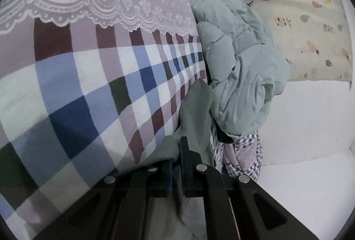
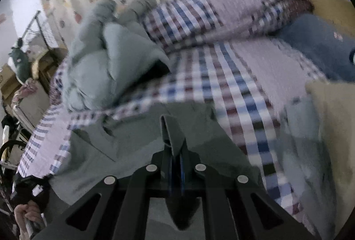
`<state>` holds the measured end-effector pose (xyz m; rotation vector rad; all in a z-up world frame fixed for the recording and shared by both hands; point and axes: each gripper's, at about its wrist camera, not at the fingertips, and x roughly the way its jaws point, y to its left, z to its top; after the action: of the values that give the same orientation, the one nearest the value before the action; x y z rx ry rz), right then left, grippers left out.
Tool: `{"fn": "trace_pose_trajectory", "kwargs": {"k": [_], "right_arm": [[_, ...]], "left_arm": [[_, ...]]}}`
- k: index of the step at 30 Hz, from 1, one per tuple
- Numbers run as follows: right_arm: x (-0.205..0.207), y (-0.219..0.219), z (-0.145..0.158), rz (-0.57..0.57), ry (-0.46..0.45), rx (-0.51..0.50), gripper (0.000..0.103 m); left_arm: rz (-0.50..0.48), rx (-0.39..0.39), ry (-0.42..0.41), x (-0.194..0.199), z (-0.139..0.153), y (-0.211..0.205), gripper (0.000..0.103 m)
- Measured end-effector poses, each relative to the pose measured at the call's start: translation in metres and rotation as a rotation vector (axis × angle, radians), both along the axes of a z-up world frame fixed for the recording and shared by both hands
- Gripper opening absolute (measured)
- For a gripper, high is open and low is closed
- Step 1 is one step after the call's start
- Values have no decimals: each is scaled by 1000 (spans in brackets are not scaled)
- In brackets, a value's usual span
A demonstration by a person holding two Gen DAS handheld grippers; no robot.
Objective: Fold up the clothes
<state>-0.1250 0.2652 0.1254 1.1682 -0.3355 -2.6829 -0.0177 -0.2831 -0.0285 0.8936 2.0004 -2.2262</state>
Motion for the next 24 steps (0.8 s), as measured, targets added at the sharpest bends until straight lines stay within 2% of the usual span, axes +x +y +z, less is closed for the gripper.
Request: {"fn": "trace_pose_trajectory", "kwargs": {"k": [3,6,7,8,10,14,17,20,24], "right_arm": [[-14,11,-30,-3,-102,-5,6],[-21,22,-50,-11,-169,-5,17],[-19,27,-52,-24,-175,-10,23],[-16,32,-52,-36,-175,-20,36],[-4,39,-46,-41,-156,-43,50],[30,36,-30,-21,-92,-4,50],[51,15,-28,63,-68,87,50],[56,-5,-44,109,-118,169,49],[54,-1,-57,45,-162,154,44]], "left_arm": [[-8,-13,-6,-2,-1,0,4],[-17,-28,-8,-2,0,0,4],[-19,-30,-8,-2,0,0,4],[-19,-31,-8,-2,0,0,4],[-21,-31,-8,-2,0,0,4],[-21,-27,-5,-1,-1,0,4],[-19,-22,-2,0,-1,1,4],[-21,-18,-1,0,-1,1,4],[-23,-9,0,0,-2,0,4]]}}
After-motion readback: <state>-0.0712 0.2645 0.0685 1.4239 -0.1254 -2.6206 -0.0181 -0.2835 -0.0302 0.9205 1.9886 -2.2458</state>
